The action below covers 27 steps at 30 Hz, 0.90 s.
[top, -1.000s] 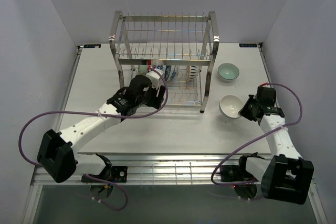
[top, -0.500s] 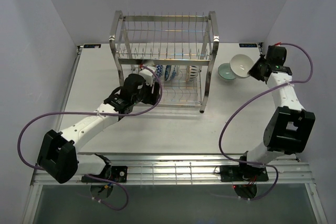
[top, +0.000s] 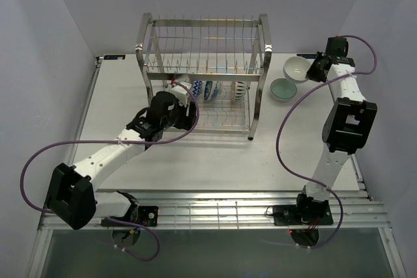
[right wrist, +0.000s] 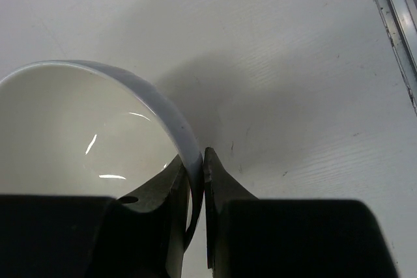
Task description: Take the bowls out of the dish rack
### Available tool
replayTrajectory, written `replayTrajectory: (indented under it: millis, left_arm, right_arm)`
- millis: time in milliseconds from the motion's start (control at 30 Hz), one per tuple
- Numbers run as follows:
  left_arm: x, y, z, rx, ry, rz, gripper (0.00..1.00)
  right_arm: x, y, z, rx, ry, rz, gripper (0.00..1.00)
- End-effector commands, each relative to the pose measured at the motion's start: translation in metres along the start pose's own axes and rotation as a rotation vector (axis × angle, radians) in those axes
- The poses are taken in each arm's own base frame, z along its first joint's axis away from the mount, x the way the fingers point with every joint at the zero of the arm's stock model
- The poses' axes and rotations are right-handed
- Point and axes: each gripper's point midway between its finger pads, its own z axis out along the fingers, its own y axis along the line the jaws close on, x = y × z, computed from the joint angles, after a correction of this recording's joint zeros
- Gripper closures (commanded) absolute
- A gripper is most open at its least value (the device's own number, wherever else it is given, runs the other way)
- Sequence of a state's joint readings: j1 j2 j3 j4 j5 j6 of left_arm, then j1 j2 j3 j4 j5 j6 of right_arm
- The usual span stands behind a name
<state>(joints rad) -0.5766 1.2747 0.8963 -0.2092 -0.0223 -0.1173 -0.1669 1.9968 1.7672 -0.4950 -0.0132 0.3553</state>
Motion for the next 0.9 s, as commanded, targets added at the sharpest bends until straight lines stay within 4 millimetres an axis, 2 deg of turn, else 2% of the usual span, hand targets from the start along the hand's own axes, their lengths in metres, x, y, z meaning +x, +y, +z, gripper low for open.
replayTrajectory:
  millis: [0,167,233,367,867]
  left_arm:
    - [-0.027,-0.002,-0.013,0.022,-0.093,-0.004,0.22]
    - [-0.027,0.001,-0.012,0.014,-0.091,-0.010,0.22]
    - [-0.025,-0.004,-0.012,0.044,-0.085,-0.009,0.22]
    - [-0.023,-0.001,-0.007,0.046,-0.071,-0.013,0.22]
    - [-0.022,0.002,-0.006,0.055,-0.062,-0.026,0.22]
  right_arm:
    - [-0.017,0.024,-0.012,-0.066,-0.025,-0.080,0.92]
    - [0.002,0.030,0.000,-0.061,0.040,-0.121,0.92]
    - [0.008,0.033,0.005,-0.066,0.056,-0.134,0.92]
    - [0.013,0.033,0.009,-0.047,0.067,-0.153,0.92]
    - [0.041,0.020,0.032,-0.006,0.126,-0.165,0.92]
